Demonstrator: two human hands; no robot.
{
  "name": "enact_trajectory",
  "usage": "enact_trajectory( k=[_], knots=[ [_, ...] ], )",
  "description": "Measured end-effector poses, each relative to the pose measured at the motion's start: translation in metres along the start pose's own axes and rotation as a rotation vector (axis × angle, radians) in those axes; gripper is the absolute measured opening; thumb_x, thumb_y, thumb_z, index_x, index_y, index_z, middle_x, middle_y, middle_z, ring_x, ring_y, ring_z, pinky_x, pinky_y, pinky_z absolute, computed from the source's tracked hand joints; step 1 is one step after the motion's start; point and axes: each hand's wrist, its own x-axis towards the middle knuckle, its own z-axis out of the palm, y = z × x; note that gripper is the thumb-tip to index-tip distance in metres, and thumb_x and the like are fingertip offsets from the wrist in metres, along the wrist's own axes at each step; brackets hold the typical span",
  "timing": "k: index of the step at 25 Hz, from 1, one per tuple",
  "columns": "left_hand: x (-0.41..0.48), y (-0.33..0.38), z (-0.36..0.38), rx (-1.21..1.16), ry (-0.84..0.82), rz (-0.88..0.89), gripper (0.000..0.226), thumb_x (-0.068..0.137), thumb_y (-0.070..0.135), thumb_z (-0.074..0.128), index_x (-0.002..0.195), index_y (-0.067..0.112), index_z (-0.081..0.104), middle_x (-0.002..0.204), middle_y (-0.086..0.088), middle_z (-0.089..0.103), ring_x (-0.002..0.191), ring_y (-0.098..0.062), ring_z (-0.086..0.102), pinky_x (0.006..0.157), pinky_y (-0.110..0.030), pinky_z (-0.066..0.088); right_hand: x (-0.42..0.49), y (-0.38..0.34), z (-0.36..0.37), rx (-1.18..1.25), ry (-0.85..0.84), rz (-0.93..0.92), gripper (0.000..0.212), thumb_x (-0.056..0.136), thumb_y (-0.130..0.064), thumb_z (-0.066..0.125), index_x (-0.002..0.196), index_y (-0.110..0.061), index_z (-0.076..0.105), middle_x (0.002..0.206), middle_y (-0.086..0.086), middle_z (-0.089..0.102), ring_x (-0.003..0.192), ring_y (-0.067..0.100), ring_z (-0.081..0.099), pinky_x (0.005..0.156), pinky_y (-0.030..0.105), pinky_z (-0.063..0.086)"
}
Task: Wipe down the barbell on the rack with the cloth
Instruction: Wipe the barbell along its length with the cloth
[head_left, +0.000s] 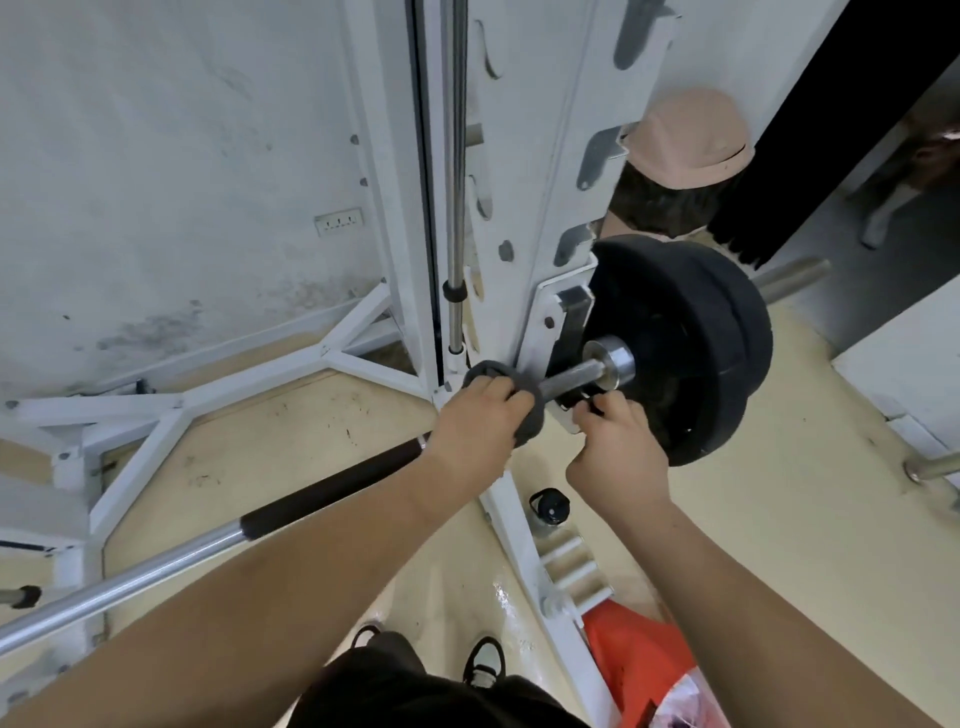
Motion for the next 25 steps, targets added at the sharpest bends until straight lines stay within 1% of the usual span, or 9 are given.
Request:
enact_trajectory(
  k=[3,5,7,10,14,17,20,22,25],
  knots=[
    [-0.029,-0.014,0.006,0.152,0.082,0.156,0.036,0.063,-0.001,0.081,0.094,0.014,0.071,0.102,-0.01,0.063,0.091,-0.032,0.06,0.056,-0.034,0.047,-0.002,0.004,-0.004,-0.036,-0.031,-0.048,0.065,0.075,-0.01,0.061,0.14,-0.011,0.054,0.131,0.004,0.049,0.12,0.027,0.043,0.082,0.036,0.046],
    [-0.021,-0.004,0.002,0.301,0.085,0.219,0.03,0.06,0.002,0.082,0.085,0.016,0.071,0.096,-0.009,0.059,0.086,-0.031,0.057,0.059,-0.034,0.041,-0.002,0.002,-0.004,-0.025,-0.052,-0.042,0.067,0.076,-0.012,0.06,0.143,-0.01,0.05,0.132,0.006,0.046,0.123,0.028,0.041,0.09,0.036,0.047],
    [0.003,0.022,-0.001,0.39,0.006,0.239,0.027,0.074,0.01,0.075,0.099,0.019,0.071,0.11,-0.01,0.053,0.101,-0.034,0.052,0.075,-0.041,0.045,-0.001,0.0,-0.006,-0.039,-0.079,-0.041,0.066,0.078,-0.015,0.059,0.143,-0.009,0.049,0.133,0.007,0.045,0.123,0.029,0.041,0.095,0.037,0.047],
    [0.021,0.048,-0.002,0.395,-0.05,0.157,0.034,0.087,0.012,0.063,0.121,0.017,0.062,0.129,-0.01,0.044,0.119,-0.034,0.043,0.09,-0.044,0.041,-0.003,-0.002,-0.007,-0.089,-0.093,-0.046,0.067,0.078,-0.017,0.059,0.144,-0.009,0.049,0.133,0.008,0.046,0.124,0.029,0.043,0.101,0.039,0.046],
    [-0.031,0.012,-0.009,0.271,-0.054,0.031,0.032,0.087,0.018,0.067,0.119,0.022,0.063,0.131,-0.006,0.05,0.118,-0.031,0.048,0.083,-0.038,0.046,-0.005,-0.003,-0.004,-0.064,-0.052,-0.025,0.062,0.079,-0.016,0.058,0.139,-0.008,0.054,0.135,0.011,0.049,0.13,0.032,0.041,0.107,0.045,0.043],
    [-0.094,-0.052,-0.031,-0.054,-0.005,-0.249,0.029,0.093,0.036,0.061,0.121,0.029,0.064,0.119,0.001,0.065,0.109,-0.026,0.06,0.078,-0.035,0.048,-0.014,-0.022,0.002,0.119,0.04,-0.087,0.048,0.085,-0.012,0.06,0.133,-0.006,0.061,0.14,0.014,0.051,0.137,0.033,0.04,0.114,0.048,0.039],
    [-0.084,-0.074,-0.045,-0.135,-0.129,-0.523,0.028,0.098,0.049,0.051,0.111,0.026,0.062,0.105,-0.001,0.069,0.099,-0.027,0.065,0.073,-0.034,0.044,-0.021,-0.066,0.01,0.33,0.069,-0.259,0.041,0.088,-0.007,0.06,0.128,-0.008,0.067,0.132,0.007,0.057,0.128,0.027,0.05,0.103,0.044,0.05],
    [-0.067,-0.055,-0.045,-0.122,-0.176,-0.566,0.023,0.099,0.04,0.051,0.111,0.025,0.062,0.102,-0.003,0.068,0.094,-0.028,0.065,0.073,-0.034,0.046,-0.021,-0.097,0.012,0.409,0.043,-0.338,0.044,0.088,-0.005,0.057,0.131,-0.01,0.064,0.13,0.005,0.057,0.126,0.025,0.051,0.097,0.043,0.052],
    [-0.101,-0.053,-0.04,-0.166,-0.066,-0.437,0.03,0.092,0.035,0.058,0.119,0.023,0.061,0.108,-0.003,0.067,0.099,-0.026,0.064,0.079,-0.036,0.052,-0.021,-0.13,0.015,0.416,-0.02,-0.4,0.051,0.087,-0.003,0.053,0.136,-0.013,0.059,0.132,0.002,0.056,0.126,0.024,0.051,0.093,0.044,0.053]
  ],
)
